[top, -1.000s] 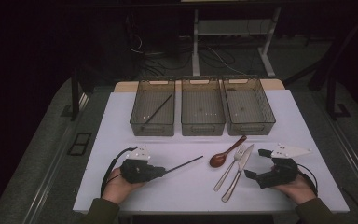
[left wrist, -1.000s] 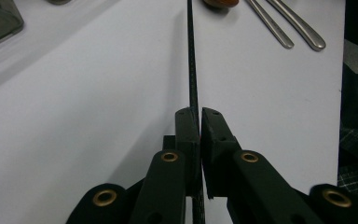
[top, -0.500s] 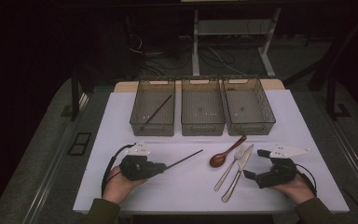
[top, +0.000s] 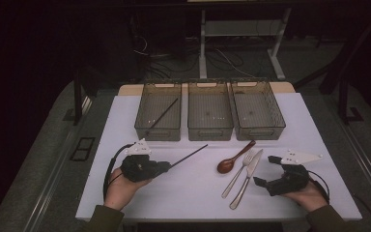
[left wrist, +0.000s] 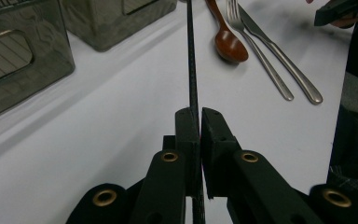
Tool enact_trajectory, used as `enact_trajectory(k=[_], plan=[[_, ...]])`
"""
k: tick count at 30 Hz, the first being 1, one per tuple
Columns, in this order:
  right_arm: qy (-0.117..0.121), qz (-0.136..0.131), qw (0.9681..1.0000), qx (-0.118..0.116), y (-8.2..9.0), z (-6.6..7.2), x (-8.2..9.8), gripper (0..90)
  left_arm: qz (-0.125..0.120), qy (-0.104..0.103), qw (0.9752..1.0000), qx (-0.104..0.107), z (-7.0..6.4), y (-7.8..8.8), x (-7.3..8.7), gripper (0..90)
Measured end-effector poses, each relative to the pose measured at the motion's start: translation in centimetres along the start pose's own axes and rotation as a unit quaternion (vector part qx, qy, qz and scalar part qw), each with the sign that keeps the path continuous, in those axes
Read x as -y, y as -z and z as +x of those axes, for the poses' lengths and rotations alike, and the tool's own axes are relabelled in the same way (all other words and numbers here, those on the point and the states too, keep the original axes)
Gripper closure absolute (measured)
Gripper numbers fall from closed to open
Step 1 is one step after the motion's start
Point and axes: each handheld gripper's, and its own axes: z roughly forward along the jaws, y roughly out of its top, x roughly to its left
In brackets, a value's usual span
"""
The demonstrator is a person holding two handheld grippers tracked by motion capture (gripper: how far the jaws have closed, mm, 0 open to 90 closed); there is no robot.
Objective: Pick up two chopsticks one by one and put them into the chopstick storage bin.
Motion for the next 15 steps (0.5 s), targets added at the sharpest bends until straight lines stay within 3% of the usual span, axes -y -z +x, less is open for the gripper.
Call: enact_trajectory(k=[5,8,15], plan=[[-0.002,0.002,1.0000,0.004,0.5,-0.5,0.7,0.1,-0.009,0.003,0.9999,-0.006,0.3,0.3,-0.5,85.1],[-0.015,0.000,0.9999,0.000,0.8,-0.8,1.1,0.1,-0.013,0.008,0.9998,-0.015,0.6,0.5,-0.9,85.1],[-0.002,0.002,1.0000,-0.006,0.1,-0.1,0.7,0.0,-0.027,0.013,0.9988,-0.039,1.1,1.1,-2.3,85.1]])
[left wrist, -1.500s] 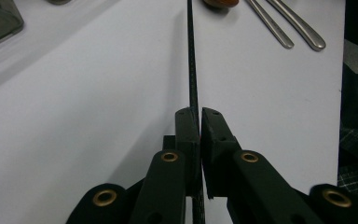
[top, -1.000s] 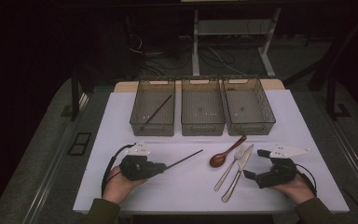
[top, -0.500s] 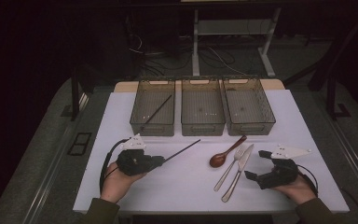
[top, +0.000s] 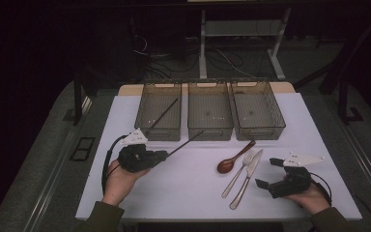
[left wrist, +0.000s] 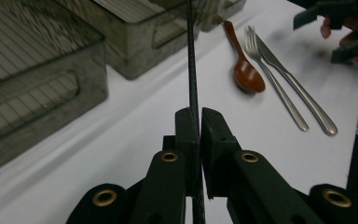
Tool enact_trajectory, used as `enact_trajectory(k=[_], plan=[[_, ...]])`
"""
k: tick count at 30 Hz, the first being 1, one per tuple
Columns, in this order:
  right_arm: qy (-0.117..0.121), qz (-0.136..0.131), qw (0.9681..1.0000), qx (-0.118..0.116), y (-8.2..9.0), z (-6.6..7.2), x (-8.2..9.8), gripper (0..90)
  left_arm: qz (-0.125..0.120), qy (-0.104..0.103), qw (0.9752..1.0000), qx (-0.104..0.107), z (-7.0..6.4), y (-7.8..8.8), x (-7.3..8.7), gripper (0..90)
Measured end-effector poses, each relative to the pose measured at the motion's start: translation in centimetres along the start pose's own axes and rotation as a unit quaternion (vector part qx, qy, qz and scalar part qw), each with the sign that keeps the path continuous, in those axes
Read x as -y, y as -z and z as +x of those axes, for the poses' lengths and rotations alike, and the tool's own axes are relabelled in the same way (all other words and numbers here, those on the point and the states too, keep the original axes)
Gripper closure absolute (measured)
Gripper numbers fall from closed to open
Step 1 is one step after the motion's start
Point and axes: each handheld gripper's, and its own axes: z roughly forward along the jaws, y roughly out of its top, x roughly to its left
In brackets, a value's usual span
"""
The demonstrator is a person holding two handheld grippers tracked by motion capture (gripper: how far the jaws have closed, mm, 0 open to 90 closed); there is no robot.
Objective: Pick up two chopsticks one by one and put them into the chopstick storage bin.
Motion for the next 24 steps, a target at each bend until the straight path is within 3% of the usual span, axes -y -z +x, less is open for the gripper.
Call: enact_trajectory(k=[5,12,24], plan=[[-0.003,-0.002,1.0000,0.003,0.0,-0.1,-0.1,0.0,-0.013,0.000,0.9999,-0.006,0.8,-0.1,-1.2,85.2],[-0.004,-0.004,1.0000,0.003,0.0,-0.1,-0.1,0.1,-0.020,0.000,0.9994,-0.030,2.1,-0.3,-3.3,85.2],[-0.002,-0.003,1.0000,0.004,0.2,-0.1,-0.1,0.0,-0.006,0.015,0.9975,-0.068,4.8,-1.2,-6.4,85.2]])
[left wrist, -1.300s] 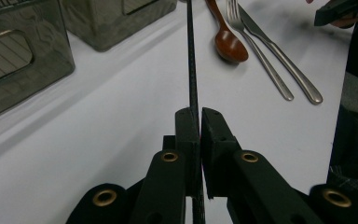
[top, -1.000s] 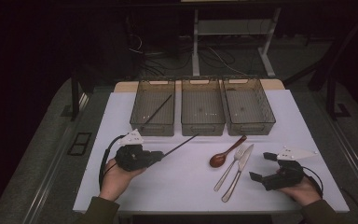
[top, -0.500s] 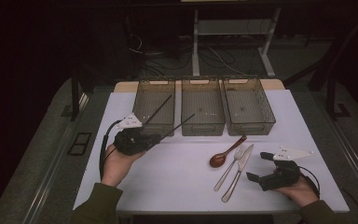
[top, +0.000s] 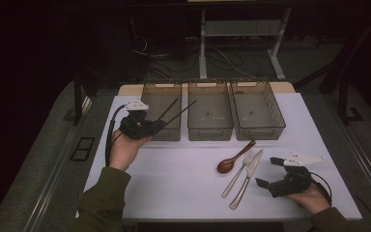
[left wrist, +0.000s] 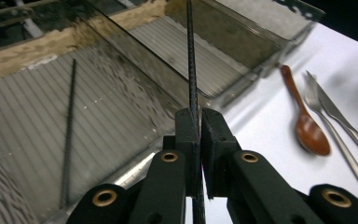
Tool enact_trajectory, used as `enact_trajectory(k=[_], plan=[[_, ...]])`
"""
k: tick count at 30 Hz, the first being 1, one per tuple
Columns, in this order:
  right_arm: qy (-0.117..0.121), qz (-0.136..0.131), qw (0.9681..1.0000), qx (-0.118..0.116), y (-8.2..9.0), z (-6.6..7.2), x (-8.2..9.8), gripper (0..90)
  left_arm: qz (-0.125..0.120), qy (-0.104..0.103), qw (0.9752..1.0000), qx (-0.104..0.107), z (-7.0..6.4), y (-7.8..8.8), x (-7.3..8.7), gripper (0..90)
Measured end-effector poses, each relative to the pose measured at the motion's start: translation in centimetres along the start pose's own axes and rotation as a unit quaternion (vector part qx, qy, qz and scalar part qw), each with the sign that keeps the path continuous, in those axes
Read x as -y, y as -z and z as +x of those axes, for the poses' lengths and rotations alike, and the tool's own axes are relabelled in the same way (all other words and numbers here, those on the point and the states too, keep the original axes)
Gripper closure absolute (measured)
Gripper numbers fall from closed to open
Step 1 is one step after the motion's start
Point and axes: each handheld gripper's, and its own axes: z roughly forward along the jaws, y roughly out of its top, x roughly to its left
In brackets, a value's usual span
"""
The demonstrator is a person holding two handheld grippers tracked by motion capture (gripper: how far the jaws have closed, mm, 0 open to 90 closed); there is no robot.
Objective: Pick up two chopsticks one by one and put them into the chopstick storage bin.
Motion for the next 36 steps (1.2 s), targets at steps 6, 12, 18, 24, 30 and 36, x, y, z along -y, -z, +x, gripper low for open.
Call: enact_trajectory(k=[6,12,18,24,30,36], plan=[[0.001,-0.001,1.0000,-0.001,0.0,0.0,0.0,0.1,0.004,0.006,0.9997,-0.024,1.1,-0.7,-1.4,85.2],[0.001,-0.002,1.0000,-0.001,0.0,0.0,0.0,0.1,0.014,0.010,0.9989,-0.043,2.2,-1.5,-2.6,85.3],[0.000,-0.002,1.0000,0.000,0.1,0.0,0.0,0.0,0.021,0.018,0.9974,-0.067,3.9,-2.4,-3.4,85.3],[0.000,-0.004,1.0000,-0.001,0.1,0.0,0.0,0.1,0.027,0.039,0.9948,-0.090,5.7,-3.5,-3.8,85.2],[-0.002,-0.008,1.0000,0.000,0.4,-0.1,0.0,0.1,0.045,0.055,0.9914,-0.110,7.6,-4.9,-3.6,85.3],[-0.001,-0.009,1.0000,-0.002,0.4,-0.1,-0.1,0.0,0.077,0.057,0.9884,-0.118,8.2,-6.7,-3.2,85.2]])
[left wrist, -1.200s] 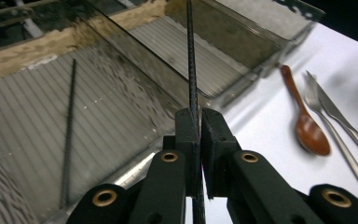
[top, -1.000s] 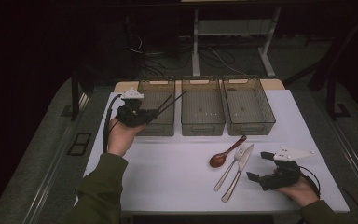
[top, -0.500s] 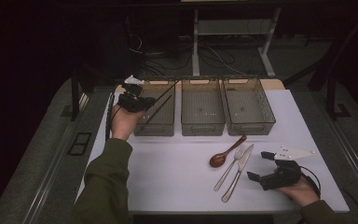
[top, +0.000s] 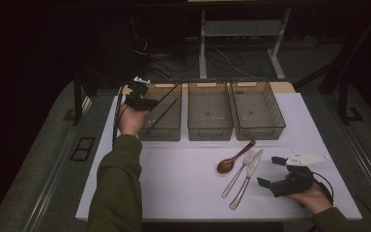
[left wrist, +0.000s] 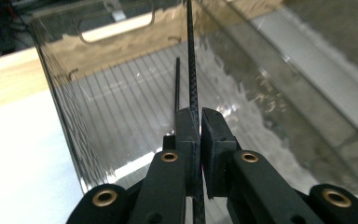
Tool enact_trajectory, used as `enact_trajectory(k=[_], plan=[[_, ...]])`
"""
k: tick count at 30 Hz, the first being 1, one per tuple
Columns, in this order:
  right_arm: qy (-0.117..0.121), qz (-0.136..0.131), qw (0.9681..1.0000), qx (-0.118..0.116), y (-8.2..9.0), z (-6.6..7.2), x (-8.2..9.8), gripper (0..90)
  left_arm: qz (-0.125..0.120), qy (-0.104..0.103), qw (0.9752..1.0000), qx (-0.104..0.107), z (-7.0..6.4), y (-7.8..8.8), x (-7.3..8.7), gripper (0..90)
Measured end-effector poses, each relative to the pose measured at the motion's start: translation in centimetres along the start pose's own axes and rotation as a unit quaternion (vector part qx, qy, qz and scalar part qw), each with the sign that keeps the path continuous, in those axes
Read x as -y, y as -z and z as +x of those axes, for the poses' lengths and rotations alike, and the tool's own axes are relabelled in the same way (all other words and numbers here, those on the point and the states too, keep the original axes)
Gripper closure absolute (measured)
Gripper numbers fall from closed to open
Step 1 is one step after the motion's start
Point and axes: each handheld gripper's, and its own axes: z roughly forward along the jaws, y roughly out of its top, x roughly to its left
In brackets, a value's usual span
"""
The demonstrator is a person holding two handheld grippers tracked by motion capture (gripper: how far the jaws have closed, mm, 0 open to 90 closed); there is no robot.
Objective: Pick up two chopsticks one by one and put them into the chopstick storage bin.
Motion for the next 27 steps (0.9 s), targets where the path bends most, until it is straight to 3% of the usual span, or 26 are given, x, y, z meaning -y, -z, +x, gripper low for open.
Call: enact_trajectory(k=[7,12,16,20,27], plan=[[0.002,-0.001,1.0000,-0.001,0.1,0.0,0.0,0.1,0.036,-0.002,0.9993,-0.003,-0.3,-1.8,0.3,85.2],[0.001,-0.002,1.0000,-0.001,0.2,0.0,0.0,0.1,0.048,-0.005,0.9988,-0.002,-0.4,-2.2,0.3,85.0],[0.002,-0.002,1.0000,-0.001,0.2,0.0,0.0,0.1,0.050,-0.011,0.9987,-0.003,-0.4,-2.2,0.4,83.8],[0.003,-0.003,1.0000,-0.001,0.2,0.0,0.0,0.1,0.038,-0.014,0.9992,0.000,-0.3,-1.7,0.3,76.3],[0.000,-0.002,1.0000,0.000,0.2,-0.1,-0.1,0.1,0.010,-0.020,0.9994,0.028,-0.4,-0.3,0.2,63.6]])
